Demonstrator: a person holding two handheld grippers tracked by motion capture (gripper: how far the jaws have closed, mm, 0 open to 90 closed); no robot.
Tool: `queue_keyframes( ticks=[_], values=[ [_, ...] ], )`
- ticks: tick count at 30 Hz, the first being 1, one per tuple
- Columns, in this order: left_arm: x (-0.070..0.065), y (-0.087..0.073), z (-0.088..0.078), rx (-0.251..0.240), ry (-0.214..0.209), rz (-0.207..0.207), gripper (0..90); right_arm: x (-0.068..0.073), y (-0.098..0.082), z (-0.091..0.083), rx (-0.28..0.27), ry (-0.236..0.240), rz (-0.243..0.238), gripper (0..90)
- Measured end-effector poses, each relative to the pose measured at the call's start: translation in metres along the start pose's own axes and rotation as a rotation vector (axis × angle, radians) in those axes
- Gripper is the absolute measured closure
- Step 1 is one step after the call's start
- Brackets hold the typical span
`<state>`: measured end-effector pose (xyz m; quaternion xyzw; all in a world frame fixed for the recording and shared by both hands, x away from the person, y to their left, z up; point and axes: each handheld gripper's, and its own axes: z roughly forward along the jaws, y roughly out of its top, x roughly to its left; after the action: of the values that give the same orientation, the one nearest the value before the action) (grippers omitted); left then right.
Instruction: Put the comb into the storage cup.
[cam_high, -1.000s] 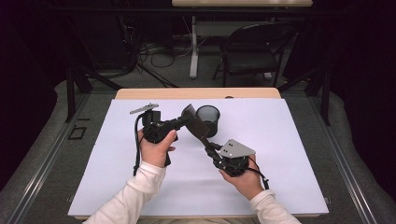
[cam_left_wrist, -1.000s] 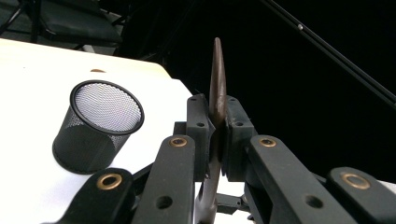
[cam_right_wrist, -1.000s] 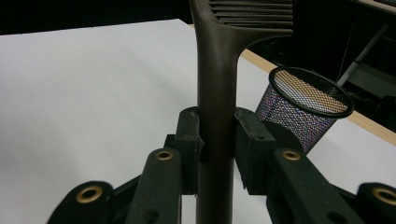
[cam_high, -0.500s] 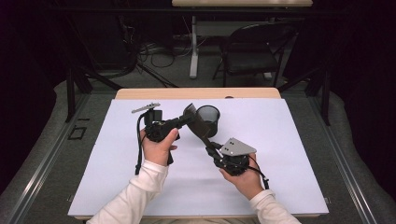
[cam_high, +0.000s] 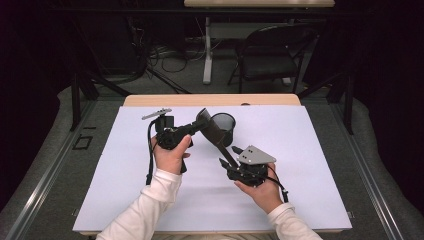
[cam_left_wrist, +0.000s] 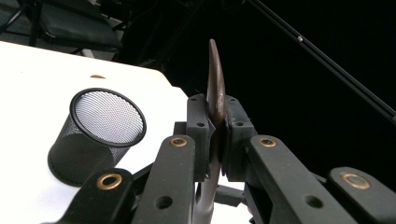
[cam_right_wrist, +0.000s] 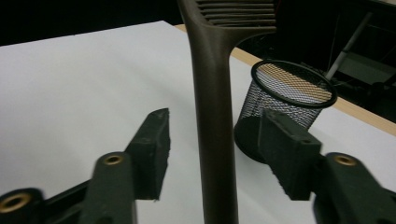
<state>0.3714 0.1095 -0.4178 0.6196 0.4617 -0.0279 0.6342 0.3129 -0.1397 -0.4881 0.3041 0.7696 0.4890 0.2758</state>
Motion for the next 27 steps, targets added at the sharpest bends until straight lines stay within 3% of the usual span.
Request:
queue_keyframes(
  ticks=[12, 23, 27],
  values=[
    [0.006, 0.005, 0.000, -0.031, -0.002, -0.003, 84.3, -0.005, 0.001, -0.001, -0.045, -0.032, 0.038, 16.8],
    [0.010, 0.012, -0.001, -0.072, 0.000, 0.020, 84.3, -0.006, 0.003, -0.003, -0.041, -0.071, 0.077, 9.7],
    [0.013, 0.017, -0.002, -0.096, 0.004, 0.018, 84.3, -0.008, 0.004, -0.003, -0.027, -0.053, 0.115, 8.0]
  ],
)
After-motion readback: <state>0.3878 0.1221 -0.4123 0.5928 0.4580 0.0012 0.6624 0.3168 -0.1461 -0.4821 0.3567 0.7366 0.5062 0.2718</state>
